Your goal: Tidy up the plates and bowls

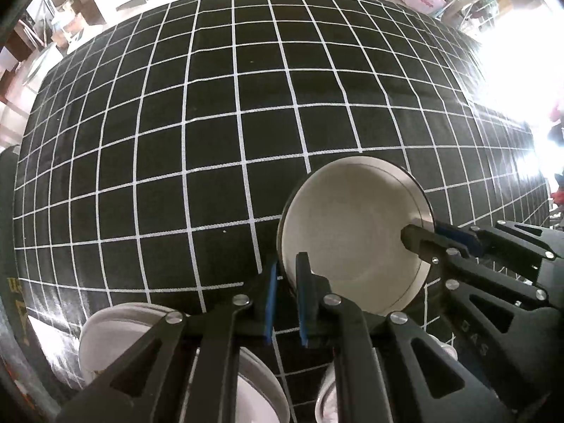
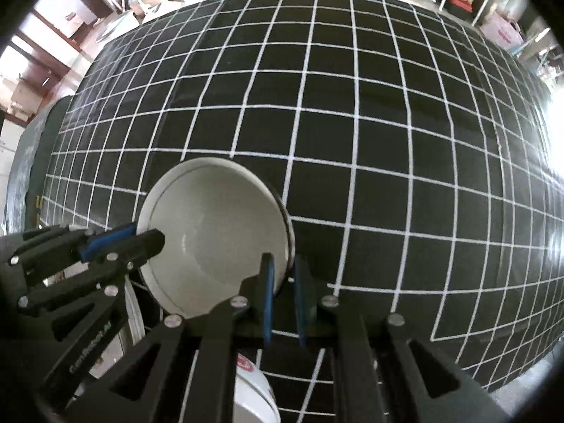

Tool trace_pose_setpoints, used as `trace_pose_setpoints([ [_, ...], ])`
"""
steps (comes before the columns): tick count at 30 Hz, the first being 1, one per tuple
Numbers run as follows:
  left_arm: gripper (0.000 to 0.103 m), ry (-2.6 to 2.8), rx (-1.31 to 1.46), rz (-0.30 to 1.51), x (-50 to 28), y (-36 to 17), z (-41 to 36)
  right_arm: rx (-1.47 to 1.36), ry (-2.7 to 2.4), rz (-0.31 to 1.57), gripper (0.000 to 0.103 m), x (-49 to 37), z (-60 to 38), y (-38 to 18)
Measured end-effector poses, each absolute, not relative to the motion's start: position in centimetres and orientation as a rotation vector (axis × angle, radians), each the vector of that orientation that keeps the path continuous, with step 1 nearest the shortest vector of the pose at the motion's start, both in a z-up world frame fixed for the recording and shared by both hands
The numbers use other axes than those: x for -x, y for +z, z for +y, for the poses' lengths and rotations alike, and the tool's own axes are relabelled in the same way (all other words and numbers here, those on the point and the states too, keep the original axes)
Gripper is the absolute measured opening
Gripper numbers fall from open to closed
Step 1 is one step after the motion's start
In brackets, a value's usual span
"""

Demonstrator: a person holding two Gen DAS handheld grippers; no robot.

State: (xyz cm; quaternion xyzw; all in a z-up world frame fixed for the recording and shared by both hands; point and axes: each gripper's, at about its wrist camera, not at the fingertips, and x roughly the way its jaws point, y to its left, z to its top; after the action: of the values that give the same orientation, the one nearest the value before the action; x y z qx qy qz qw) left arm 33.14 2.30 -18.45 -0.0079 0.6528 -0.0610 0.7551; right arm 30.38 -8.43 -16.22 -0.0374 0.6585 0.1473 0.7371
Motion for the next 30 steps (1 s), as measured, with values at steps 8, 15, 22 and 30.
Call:
trace_pose_setpoints([
  [8, 0.009, -0.109, 0.049, 1.417, -33.4, -18.6, 3.6, 0.025, 0.284, 1.449, 0.014, -30.5, -9.4, -17.0],
  [15, 0.009, -0.101, 0.051, 1.364, -32.7, -15.2, 4.8, 0.010, 0.281, 1.415, 0.014, -30.1, -8.4, -14.3],
  [22, 0.009, -0.111, 0.044, 1.278, -30.3, -9.5, 4.3, 0.037, 0.270, 1.314, 0.014, -27.9, -9.5, -8.4],
  [30, 0.009, -0.118, 0.032, 1.256, -26.4, -8.9, 1.3, 0.058, 0.257, 1.282, 0.014, -24.1, -10.0, -6.7],
])
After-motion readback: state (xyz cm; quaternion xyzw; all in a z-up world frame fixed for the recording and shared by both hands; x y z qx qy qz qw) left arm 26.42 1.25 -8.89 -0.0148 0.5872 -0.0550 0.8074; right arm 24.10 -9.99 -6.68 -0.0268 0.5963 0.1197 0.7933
